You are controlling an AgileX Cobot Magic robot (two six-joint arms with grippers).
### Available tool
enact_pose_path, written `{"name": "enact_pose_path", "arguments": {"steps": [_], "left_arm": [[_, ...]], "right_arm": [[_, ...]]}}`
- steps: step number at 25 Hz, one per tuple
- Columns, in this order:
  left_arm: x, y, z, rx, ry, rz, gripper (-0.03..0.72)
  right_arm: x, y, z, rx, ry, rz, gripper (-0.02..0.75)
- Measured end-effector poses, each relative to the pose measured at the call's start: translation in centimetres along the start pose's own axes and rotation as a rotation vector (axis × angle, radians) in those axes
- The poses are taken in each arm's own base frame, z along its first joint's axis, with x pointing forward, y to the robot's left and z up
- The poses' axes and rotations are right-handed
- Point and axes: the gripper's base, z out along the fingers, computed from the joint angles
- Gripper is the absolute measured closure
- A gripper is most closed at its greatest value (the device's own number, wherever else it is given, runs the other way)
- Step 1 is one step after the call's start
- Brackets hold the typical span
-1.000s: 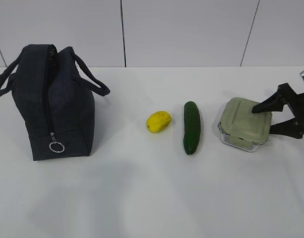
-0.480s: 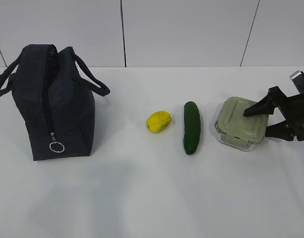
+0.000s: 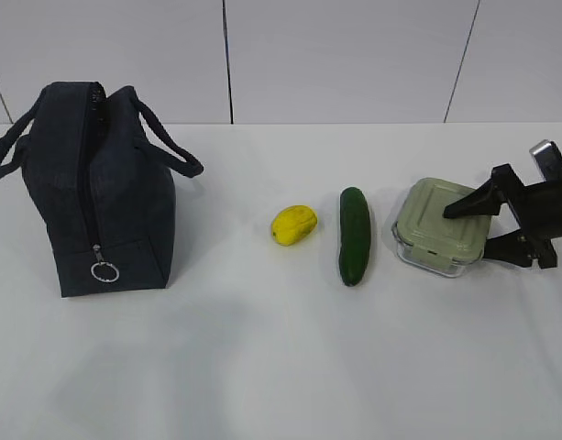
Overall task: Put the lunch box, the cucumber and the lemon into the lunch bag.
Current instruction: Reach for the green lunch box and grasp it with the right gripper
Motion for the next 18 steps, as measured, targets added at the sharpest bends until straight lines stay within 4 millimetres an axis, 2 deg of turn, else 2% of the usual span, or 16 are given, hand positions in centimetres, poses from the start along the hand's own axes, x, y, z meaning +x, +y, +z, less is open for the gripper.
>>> {"name": "enact_pose_path", "arguments": {"steps": [4, 9, 18], "left_arm": [[0.0, 0.0, 0.0, 0.0, 0.0, 0.0, 0.463], [0.0, 0.0, 0.0, 0.0, 0.0, 0.0, 0.463], [0.0, 0.0, 0.0, 0.0, 0.0, 0.0, 0.462]], "right_arm": [[0.12, -0.03, 0.09, -0.01, 0.013, -0.001, 0.176], [0.28, 0.17, 0.08, -0.033, 0.03, -0.015, 0.273], [0.32, 0.2, 0.12, -0.042, 0.034, -0.047, 0.307]]}}
